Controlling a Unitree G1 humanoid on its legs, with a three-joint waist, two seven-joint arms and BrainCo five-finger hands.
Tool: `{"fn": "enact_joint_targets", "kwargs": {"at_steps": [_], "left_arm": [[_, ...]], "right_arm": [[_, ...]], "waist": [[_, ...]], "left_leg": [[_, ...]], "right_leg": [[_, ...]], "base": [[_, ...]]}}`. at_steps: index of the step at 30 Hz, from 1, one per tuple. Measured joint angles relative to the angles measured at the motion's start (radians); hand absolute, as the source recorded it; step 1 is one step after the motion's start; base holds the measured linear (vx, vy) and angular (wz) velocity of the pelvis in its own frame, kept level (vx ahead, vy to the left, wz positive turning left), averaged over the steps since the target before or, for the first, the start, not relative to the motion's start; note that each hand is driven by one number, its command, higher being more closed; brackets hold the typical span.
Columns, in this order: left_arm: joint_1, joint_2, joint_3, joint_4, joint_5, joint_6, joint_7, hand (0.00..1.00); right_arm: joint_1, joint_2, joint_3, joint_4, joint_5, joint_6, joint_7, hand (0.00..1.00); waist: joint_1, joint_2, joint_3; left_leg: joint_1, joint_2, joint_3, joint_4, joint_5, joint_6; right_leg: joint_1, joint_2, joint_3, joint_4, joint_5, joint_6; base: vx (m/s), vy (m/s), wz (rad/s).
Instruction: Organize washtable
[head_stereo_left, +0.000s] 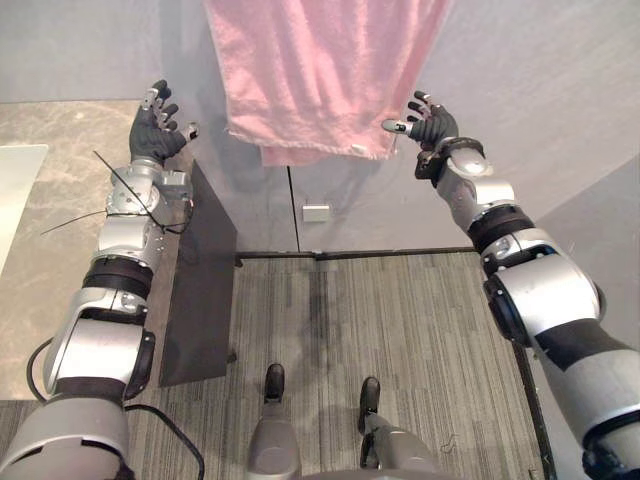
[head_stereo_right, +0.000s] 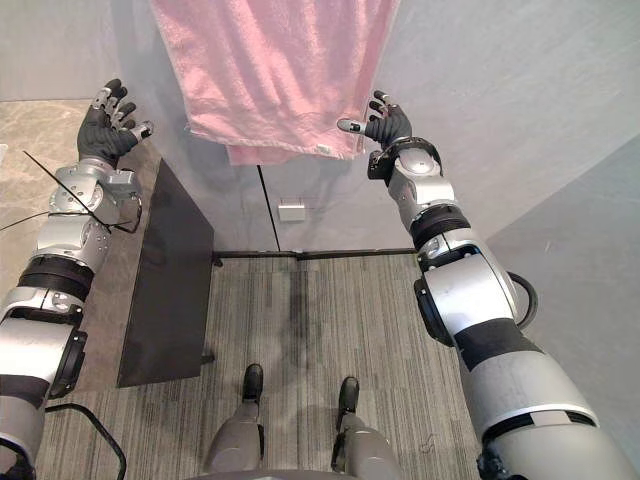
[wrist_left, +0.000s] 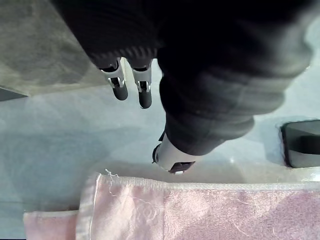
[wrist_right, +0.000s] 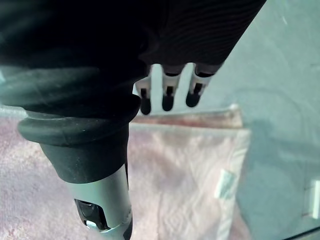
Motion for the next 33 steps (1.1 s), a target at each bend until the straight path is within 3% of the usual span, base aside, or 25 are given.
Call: {"fn": "enact_joint_targets", "kwargs": {"at_steps": [2,5,7,11,15,20,25,28,33], "left_arm": [[0.03,0.017,0.061,-0.08,0.003,0.001,0.017,0.0],[0.106,0.046,0.187,-0.252,0.026,-0.004,0.07,0.0],[0.152,0.061,0.247,-0.316,0.051,-0.019,0.12,0.0],[0.215,0.093,0.273,-0.393,0.086,-0.028,0.143,0.0],[0.342,0.115,0.259,-0.544,0.09,-0.048,0.111,0.0],[0.392,0.118,0.117,-0.626,0.086,-0.055,0.016,0.0],[0.388,0.128,-0.101,-0.645,0.022,-0.057,-0.062,0.0],[0.371,0.128,-0.208,-0.638,0.007,-0.055,-0.081,0.0],[0.259,0.128,-0.316,-0.534,-0.013,-0.052,-0.081,0.0]], "right_arm": [[0.025,-0.032,-0.084,-0.079,0.001,0.0,-0.017,0.0],[0.122,-0.083,-0.229,-0.341,0.004,-0.021,-0.091,0.0],[0.198,-0.115,-0.291,-0.475,0.004,-0.077,-0.15,0.0],[0.311,-0.187,-0.307,-0.617,0.04,-0.119,-0.17,0.0],[0.413,-0.216,-0.303,-0.779,0.1,-0.145,-0.145,0.0],[0.503,-0.231,-0.212,-0.891,0.136,-0.161,-0.074,0.0],[0.503,-0.23,0.03,-0.899,0.226,-0.158,0.02,0.0],[0.47,-0.218,0.181,-0.884,0.261,-0.154,0.056,0.0],[0.347,-0.195,0.306,-0.785,0.283,-0.137,0.093,0.0]], "waist": [[-0.001,0.001,-0.001],[-0.005,0.002,-0.004],[-0.013,0.007,-0.023],[-0.026,0.015,-0.069],[-0.051,0.04,-0.11],[-0.053,0.055,-0.154],[-0.05,0.056,-0.161],[-0.046,0.056,-0.169],[-0.046,0.057,-0.169]], "left_leg": [[0.003,0.0,0.0,0.0,0.0,0.0],[0.004,-0.001,-0.001,0.0,0.0,0.0],[0.004,-0.003,-0.006,0.0,0.0,0.0],[0.005,-0.005,-0.007,0.0,-0.001,0.0],[0.019,-0.005,-0.015,-0.002,-0.005,0.003],[0.034,-0.003,-0.015,-0.007,-0.019,0.01],[0.024,0.0,-0.017,-0.007,-0.02,0.009],[-0.009,-0.002,-0.015,-0.007,-0.017,0.007],[-0.038,-0.001,-0.005,-0.007,-0.002,0.002]], "right_leg": [[0.004,0.0,0.0,-0.001,0.0,0.0],[0.009,-0.001,-0.001,-0.007,0.0,0.0],[0.018,-0.002,-0.003,-0.018,0.001,0.002],[0.022,-0.003,-0.004,-0.022,0.001,0.003],[0.04,-0.003,-0.007,-0.023,-0.003,0.007],[0.052,-0.005,-0.006,-0.024,-0.012,0.007],[0.044,-0.005,-0.005,-0.028,-0.008,0.005],[0.009,-0.007,-0.003,-0.027,0.004,0.006],[-0.025,-0.003,-0.001,-0.024,0.024,0.003]], "base": [[0.0,0.0,0.0],[0.0,0.001,0.03],[0.01,0.0,0.09],[0.0,-0.001,0.01],[-0.03,0.002,0.03],[-0.06,0.002,-0.02],[-0.09,-0.013,0.01],[-0.06,-0.024,-0.02],[-0.01,-0.028,-0.08]]}}
